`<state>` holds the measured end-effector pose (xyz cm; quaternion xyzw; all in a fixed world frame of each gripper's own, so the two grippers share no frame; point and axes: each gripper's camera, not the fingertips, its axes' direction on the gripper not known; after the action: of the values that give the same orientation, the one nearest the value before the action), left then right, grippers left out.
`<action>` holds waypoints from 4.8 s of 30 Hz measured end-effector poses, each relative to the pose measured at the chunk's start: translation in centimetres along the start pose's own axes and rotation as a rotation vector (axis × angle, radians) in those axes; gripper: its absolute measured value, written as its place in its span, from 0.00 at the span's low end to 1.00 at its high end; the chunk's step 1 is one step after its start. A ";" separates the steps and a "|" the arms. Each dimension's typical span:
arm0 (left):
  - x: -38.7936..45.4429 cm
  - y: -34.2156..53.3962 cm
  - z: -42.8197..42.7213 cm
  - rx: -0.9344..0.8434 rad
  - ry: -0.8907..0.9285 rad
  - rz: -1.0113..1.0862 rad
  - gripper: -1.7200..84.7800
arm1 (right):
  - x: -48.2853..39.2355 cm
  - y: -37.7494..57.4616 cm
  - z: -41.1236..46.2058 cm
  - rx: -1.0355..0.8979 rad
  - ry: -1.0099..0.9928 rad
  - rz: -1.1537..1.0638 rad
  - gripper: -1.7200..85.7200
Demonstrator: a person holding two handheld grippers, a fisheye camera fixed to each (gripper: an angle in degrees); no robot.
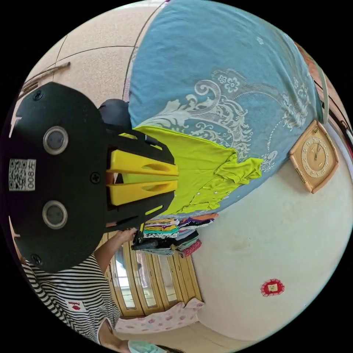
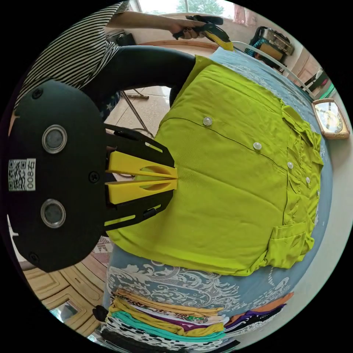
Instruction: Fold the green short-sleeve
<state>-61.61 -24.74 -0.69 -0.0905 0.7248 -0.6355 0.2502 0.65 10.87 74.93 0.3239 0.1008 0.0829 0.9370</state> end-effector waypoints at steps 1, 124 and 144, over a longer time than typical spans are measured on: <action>0.2 0.6 -0.2 0.001 0.004 -0.007 0.05 | 0.0 0.9 -0.1 0.018 0.007 0.013 0.02; 7.1 7.4 -11.6 -0.090 0.111 -0.124 0.03 | 33.9 44.9 -11.2 0.404 -0.710 0.399 0.02; 6.9 -23.4 8.3 -0.073 0.067 -0.009 0.03 | 40.6 14.9 -16.4 0.381 -0.585 0.289 0.02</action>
<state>-67.90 -39.21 19.64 -0.0815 0.7550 -0.6125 0.2196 34.54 41.09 66.10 0.5132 -0.2043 0.0977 0.8279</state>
